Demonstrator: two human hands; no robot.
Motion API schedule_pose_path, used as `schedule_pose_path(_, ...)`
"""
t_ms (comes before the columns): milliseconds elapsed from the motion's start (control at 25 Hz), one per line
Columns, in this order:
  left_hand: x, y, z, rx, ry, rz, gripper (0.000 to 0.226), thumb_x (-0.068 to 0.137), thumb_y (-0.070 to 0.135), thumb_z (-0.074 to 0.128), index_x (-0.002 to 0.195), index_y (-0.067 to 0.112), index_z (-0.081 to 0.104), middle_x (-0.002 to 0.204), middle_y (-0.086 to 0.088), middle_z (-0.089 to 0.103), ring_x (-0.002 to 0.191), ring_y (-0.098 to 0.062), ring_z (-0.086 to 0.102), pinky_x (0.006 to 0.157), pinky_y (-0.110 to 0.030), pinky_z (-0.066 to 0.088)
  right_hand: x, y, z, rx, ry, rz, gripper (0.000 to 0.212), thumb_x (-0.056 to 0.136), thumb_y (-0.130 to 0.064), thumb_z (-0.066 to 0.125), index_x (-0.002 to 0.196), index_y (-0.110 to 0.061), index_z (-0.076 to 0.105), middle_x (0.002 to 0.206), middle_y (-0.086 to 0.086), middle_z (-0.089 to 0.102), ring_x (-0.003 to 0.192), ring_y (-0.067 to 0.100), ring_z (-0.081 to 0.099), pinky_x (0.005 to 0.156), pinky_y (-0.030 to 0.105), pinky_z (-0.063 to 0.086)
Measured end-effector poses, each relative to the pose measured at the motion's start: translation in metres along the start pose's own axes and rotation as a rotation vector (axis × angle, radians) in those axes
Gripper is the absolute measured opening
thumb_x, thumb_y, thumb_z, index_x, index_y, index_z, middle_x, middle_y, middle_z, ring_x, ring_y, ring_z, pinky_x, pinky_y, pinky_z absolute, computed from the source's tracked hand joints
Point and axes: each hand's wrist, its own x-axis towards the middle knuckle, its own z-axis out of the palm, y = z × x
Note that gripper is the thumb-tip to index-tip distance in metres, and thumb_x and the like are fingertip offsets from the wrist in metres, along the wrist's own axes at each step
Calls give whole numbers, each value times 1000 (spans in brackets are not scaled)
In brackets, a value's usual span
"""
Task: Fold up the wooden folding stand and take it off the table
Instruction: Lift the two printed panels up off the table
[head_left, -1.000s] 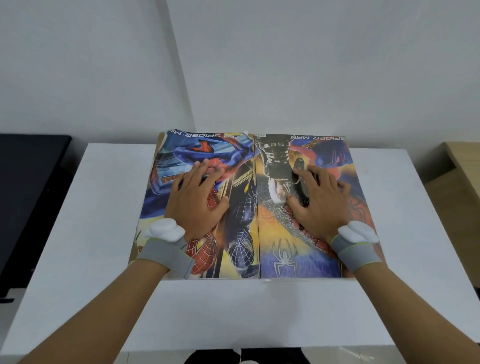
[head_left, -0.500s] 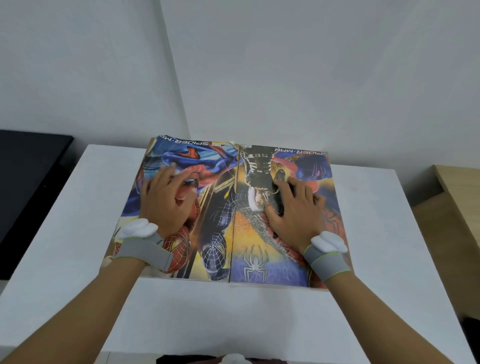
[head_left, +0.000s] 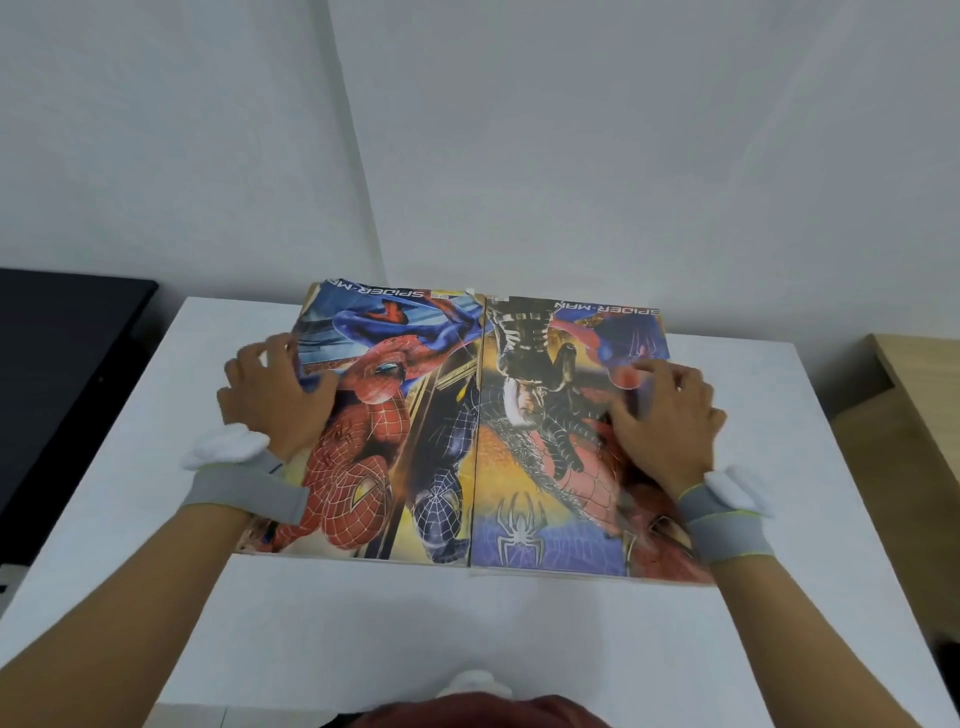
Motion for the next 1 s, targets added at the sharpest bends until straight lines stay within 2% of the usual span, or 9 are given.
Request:
schedule_pose_path(80,8,-3,-4,-146,-93,-173,58,84,38,62,131,6,46,131,-23,56,122,-42,52,97,-49,43,2,15,-6,69,9,144,51,79,-39,67,122,-18,49,122,18,52,114,41,46,90,50,39)
schedule_pose_path(200,12,-4,1,-204,-166,-260,47,93,38,50,119,-1,54,123,-27,62,113,-45,57,94,-45,45,3,33,-15,364,-177,312,57,85,-42,64,129,-14,41,111,20,60,109,42,55,88,43,41)
schedule_pose_path(280,16,-1,6,-220,-131,-284,45,96,32,44,112,-6,59,119,-29,63,112,-46,57,94,-44,43,0,36,-14,379,-252,297,50,89,-47,57,127,-17,46,117,18,63,108,41,56,90,43,42)
schedule_pose_path(400,23,2,14,-221,-100,-315,54,100,34,37,114,-12,62,121,-32,62,114,-48,55,98,-44,41,-3,32,-13,336,-231,250,47,93,-46,51,129,-16,48,130,15,60,113,41,54,97,47,42)
schedule_pose_path(560,23,1,20,-224,-68,-272,63,102,40,32,113,-15,62,117,-36,63,110,-50,58,94,-47,44,-7,30,-10,292,-198,241,48,94,-49,46,129,-16,48,129,15,61,112,42,54,96,49,42)
schedule_pose_path(840,19,-1,7,-241,-92,-191,62,103,38,32,110,-16,63,115,-37,64,107,-50,60,91,-47,47,-10,25,-16,334,-95,175,47,91,-47,56,123,-14,59,125,12,65,109,37,59,93,40,44)
schedule_pose_path(1000,20,2,-10,-218,-162,-135,63,104,37,28,116,-16,61,119,-36,61,112,-49,58,94,-47,45,-8,25,-23,317,-77,142,48,89,-49,58,122,-13,60,124,13,66,106,38,61,93,42,46)
